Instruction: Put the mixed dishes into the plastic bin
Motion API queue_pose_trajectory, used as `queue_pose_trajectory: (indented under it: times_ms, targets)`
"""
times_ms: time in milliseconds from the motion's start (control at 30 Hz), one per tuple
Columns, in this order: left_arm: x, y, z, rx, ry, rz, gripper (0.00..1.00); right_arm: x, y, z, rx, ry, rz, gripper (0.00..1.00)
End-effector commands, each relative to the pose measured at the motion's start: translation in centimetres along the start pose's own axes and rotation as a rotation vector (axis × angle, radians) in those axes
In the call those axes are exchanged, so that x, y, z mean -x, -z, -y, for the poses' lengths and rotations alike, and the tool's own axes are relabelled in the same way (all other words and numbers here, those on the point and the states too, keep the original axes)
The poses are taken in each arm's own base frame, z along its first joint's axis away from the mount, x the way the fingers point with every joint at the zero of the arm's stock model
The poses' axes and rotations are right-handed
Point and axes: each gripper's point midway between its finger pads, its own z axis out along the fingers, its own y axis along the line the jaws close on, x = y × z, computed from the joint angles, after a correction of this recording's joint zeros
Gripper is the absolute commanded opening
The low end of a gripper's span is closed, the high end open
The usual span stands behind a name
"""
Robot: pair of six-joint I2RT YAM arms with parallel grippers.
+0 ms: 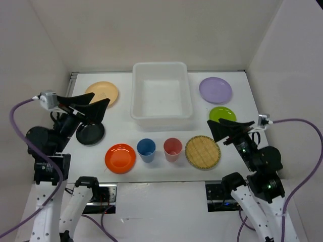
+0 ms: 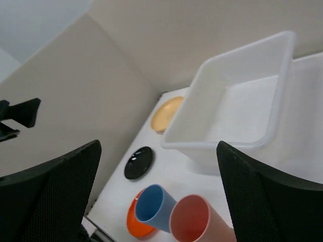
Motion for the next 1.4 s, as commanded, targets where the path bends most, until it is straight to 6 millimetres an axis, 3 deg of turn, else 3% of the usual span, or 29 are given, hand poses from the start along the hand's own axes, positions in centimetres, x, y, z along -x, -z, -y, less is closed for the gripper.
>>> queue_pose_trajectory:
  times_ms: [0, 67, 133, 200, 233, 333, 367, 433, 467, 500, 567, 633, 667, 700, 733, 767, 800, 833, 867, 900, 967, 1000, 1067, 1100, 1133, 1167, 1233, 1300, 1367]
  targets:
    - [-3.1, -1.3, -0.9, -0.069, -0.117, -0.165, 1.0, 0.9, -2.9, 1.1, -0.077, 0.09, -0.022, 0.99]
    - [-2.7, -2.0, -0.6, -0.108, -0.133, -0.15, 1.0, 1.8, -3.9, 1.5, -0.114, 0.125, -0.011, 0.99]
    - [-3.8, -2.9, -1.7, -0.104, -0.11, -0.173, 1.0, 3.4, -4.4, 1.5, -0.131, 0.187, 0.04, 0.99]
    - [-5.2, -4.1, -2.4, -0.124, -0.087, -0.219, 1.0, 4.4, -5.5, 2.8, -0.217, 0.163, 0.083, 0.99]
    - [-6.2, -4.4, -2.6, -0.145, -0.069, -0.259, 1.0, 4.2, -6.8, 4.9, -0.305, 0.167, 0.071, 0.99]
    - [-7.4, -5.7, -3.3, -0.173, -0.045, -0.322, 1.0, 4.0, -9.5, 6.9, -0.379, 0.214, 0.026, 0.99]
    - [-7.4, -6.0, -3.4, -0.175, -0.059, -0.322, 1.0, 2.9, -11.5, 8.3, -0.4, 0.212, -0.033, 0.99]
    - [-7.5, -6.2, -4.0, -0.166, -0.084, -0.322, 1.0, 3.0, -13.0, 11.0, -0.449, 0.2, -0.039, 0.99]
    - [-7.3, -6.4, -4.4, -0.146, -0.099, -0.31, 1.0, 2.1, -14.3, 12.6, -0.458, 0.191, -0.085, 0.99]
    - [-7.2, -6.4, -4.3, -0.15, -0.104, -0.304, 1.0, 3.3, -14.7, 14.2, -0.485, 0.168, -0.042, 0.99]
    - [-7.1, -6.5, -4.5, -0.145, -0.129, -0.298, 1.0, 2.9, -15.9, 17.2, -0.501, 0.142, -0.077, 0.99]
    - [-7.1, -6.7, -4.6, -0.16, -0.153, -0.302, 1.0, 5.4, -16.5, 20.0, -0.528, 0.11, -0.035, 0.97]
    - [-7.0, -6.6, -4.0, -0.19, -0.158, -0.301, 0.96, 3.9, -17.1, 22.7, -0.545, 0.074, -0.106, 0.93]
    - [-7.1, -6.8, -4.3, -0.192, -0.16, -0.302, 0.93, 4.7, -17.1, 24.8, -0.578, 0.063, -0.103, 0.87]
    - [-7.6, -6.9, -4.6, -0.195, -0.153, -0.314, 0.85, 5.3, -17.8, 25.5, -0.58, 0.056, -0.109, 0.76]
    - [-7.3, -7.0, -4.5, -0.202, -0.163, -0.301, 0.71, 5.2, -18.0, 26.9, -0.604, 0.047, -0.116, 0.65]
    - [-8.0, -7.1, -5.2, -0.181, -0.134, -0.316, 0.52, 4.0, -18.0, 29.6, -0.648, 0.022, -0.148, 0.43]
    - [-8.5, -7.2, -5.6, -0.176, -0.128, -0.324, 0.2, 4.4, -17.8, 31.1, -0.672, 0.009, -0.135, 0.36]
    - [-8.5, -7.3, -5.8, -0.166, -0.129, -0.32, 0.09, 4.4, -17.9, 32.1, -0.689, 0.001, -0.139, 0.31]
    - [-8.8, -7.5, -6.1, -0.161, -0.122, -0.329, 0.0, 3.2, -17.8, 34.6, -0.726, -0.034, -0.155, 0.26]
    - [-8.9, -7.2, -5.9, -0.189, -0.147, -0.338, 0.0, 3.0, -18.3, 36.6, -0.733, -0.076, -0.169, 0.26]
    - [-9.5, -7.2, -6.1, -0.194, -0.131, -0.361, 0.0, 2.5, -18.7, 38.6, -0.748, -0.094, -0.186, 0.26]
    - [-9.5, -7.1, -6.1, -0.192, -0.137, -0.368, 0.03, 1.6, -18.6, 40.4, -0.798, -0.116, -0.214, 0.35]
    - [-9.5, -7.1, -6.1, -0.192, -0.137, -0.368, 0.12, 1.9, -18.5, 41.4, -0.837, -0.103, -0.193, 0.42]
    - [-9.5, -7.1, -6.1, -0.192, -0.137, -0.368, 0.51, 2.2, -18.4, 41.9, -0.861, -0.093, -0.178, 0.46]
    - [-9.5, -7.2, -6.2, -0.194, -0.146, -0.367, 0.58, 2.5, -18.2, 42.3, -0.884, -0.084, -0.164, 0.5]
    - [-9.9, -7.1, -6.1, -0.208, -0.138, -0.391, 0.6, 3.5, -17.5, 43.1, -0.935, -0.068, -0.13, 0.53]
    - [-10.5, -7.0, -6.5, -0.196, -0.12, -0.413, 0.7, 3.0, -17.2, 44.1, -0.966, -0.063, -0.141, 0.53]
    - [-10.3, -7.2, -6.8, -0.187, -0.122, -0.411, 0.71, 3.0, -17.4, 44.4, -0.967, -0.063, -0.142, 0.54]
